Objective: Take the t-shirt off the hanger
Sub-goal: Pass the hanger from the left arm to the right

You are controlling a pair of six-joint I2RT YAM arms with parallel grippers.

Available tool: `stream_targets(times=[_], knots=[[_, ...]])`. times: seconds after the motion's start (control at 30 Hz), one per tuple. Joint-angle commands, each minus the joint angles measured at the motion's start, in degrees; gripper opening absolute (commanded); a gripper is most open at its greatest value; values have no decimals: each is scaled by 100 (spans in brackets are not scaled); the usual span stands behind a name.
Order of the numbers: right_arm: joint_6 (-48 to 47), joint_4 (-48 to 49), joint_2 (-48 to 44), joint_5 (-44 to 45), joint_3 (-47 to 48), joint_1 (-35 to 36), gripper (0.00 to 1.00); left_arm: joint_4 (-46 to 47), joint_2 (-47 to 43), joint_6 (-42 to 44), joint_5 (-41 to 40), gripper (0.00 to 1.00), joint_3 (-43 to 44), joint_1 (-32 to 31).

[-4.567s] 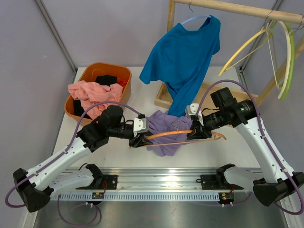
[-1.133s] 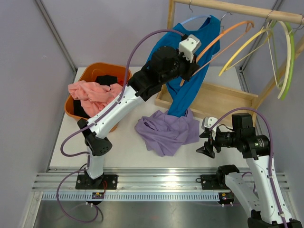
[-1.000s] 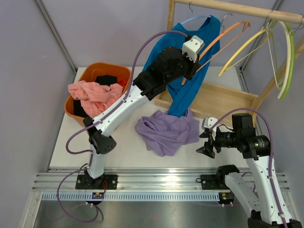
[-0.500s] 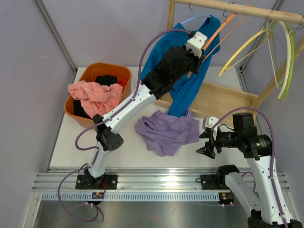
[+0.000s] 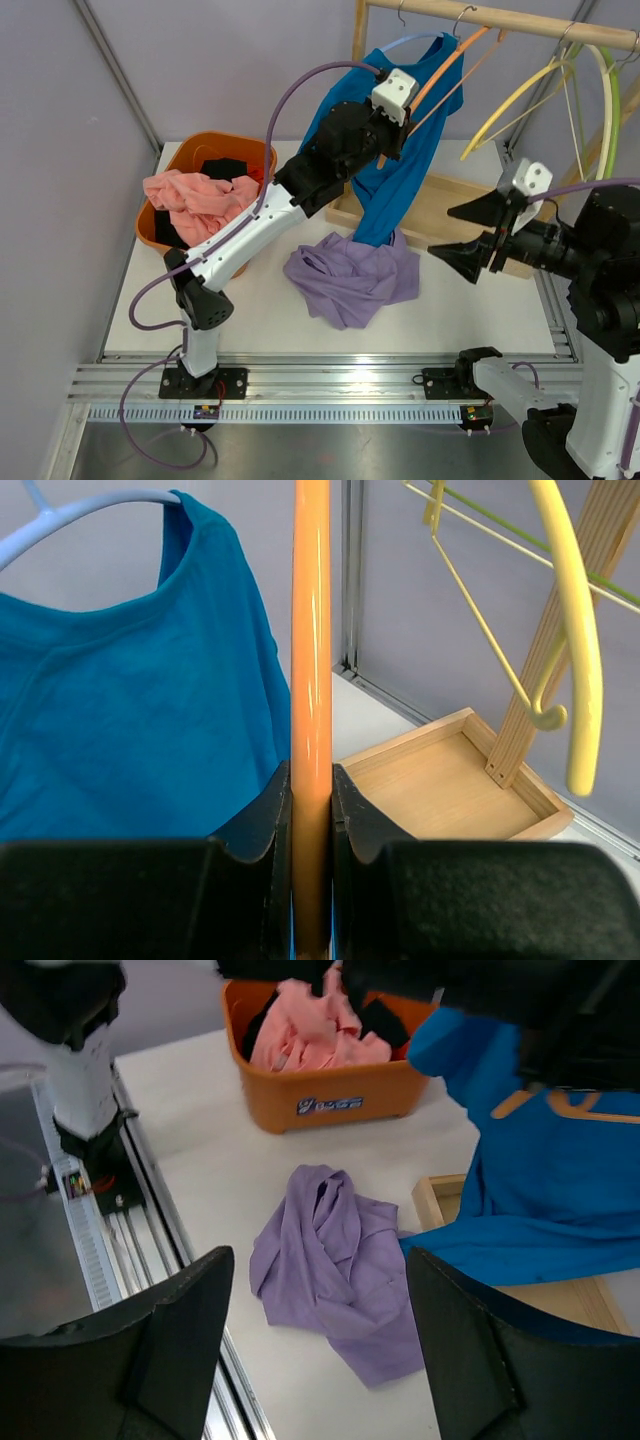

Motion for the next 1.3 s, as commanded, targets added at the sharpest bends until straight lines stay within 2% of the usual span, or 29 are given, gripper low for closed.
stream_targets(times=[0.0, 0.07, 0.1, 0.2, 0.3, 0.5, 0.53, 0.6, 0.63, 0.67, 0.77, 0.97, 1.27], knots=[[2427, 1378, 579, 1057, 542, -12, 78, 858, -640, -75, -110, 0, -273, 55], [3124, 1715, 808, 1305, 814, -21, 76, 991, -877, -75, -102, 0, -651, 55], [3815, 2021, 1036, 1375, 902, -21, 75, 1043, -939, -232, -110, 0, -774, 64], [5108, 2243, 1554, 1910, 1350, -12, 72, 1193, -1185, -304, -102, 0, -1108, 72], [5806, 2121, 2143, 2535, 1983, -12, 72, 1325, -1343, -400, -49, 0, -1320, 72], [6186, 2129, 3058, 2527, 2582, -12, 68, 1343, -1362, -585, 21, 0, -1303, 64], [6230, 2234, 3103, 2510, 2556, -21, 65, 1360, -1362, -655, 39, 0, -1303, 72], [6537, 3127, 2929, 2448, 2005, -12, 60, 1369, -1344, -734, 65, 0, -1320, 72], [6669, 3610, 2771, 2413, 1662, -21, 50, 1378, -1344, -795, 65, 0, -1329, 64], [6835, 4424, 2526, 2422, 1059, -12, 46, 1378, -1353, -831, 83, 0, -1329, 64], [6889, 4030, 2803, 2474, 1517, -4, 43, 1378, -1388, -928, 118, 0, -1381, 64], [7100, 4388, 2795, 2387, 1228, -4, 50, 1508, -1432, -1033, 162, 0, -1417, 64], [7320, 4388, 2910, 2422, 974, -4, 48, 1571, -1467, -1191, 180, 0, -1452, 55]])
